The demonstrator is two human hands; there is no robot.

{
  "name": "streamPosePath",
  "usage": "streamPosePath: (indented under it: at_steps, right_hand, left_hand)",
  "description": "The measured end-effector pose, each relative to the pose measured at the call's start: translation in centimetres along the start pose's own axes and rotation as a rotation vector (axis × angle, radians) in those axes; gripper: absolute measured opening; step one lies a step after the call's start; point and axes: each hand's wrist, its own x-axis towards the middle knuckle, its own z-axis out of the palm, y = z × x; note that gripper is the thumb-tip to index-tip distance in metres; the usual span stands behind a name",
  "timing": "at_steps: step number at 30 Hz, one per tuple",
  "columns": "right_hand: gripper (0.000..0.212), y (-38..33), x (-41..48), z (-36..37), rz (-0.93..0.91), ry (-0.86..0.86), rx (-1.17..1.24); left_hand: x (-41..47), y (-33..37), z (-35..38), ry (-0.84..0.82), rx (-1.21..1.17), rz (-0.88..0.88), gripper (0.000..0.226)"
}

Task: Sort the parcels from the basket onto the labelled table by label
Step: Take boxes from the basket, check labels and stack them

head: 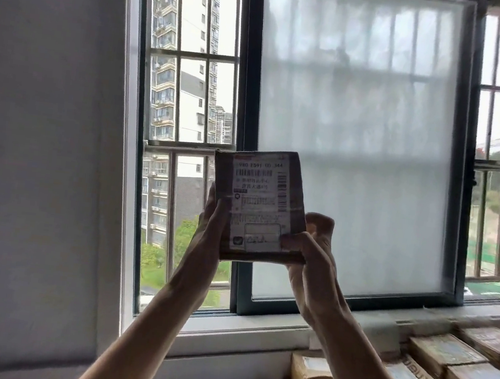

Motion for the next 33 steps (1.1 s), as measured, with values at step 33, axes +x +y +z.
streamPosePath:
  at_steps: [33]
  right_hand:
    - [0.034,-4.8,-3.5,-23.9,0.081,0.439,-0.225]
  left_hand:
    - [4.5,-11.7,24.0,-0.244,-0.217,-0.102,0.047]
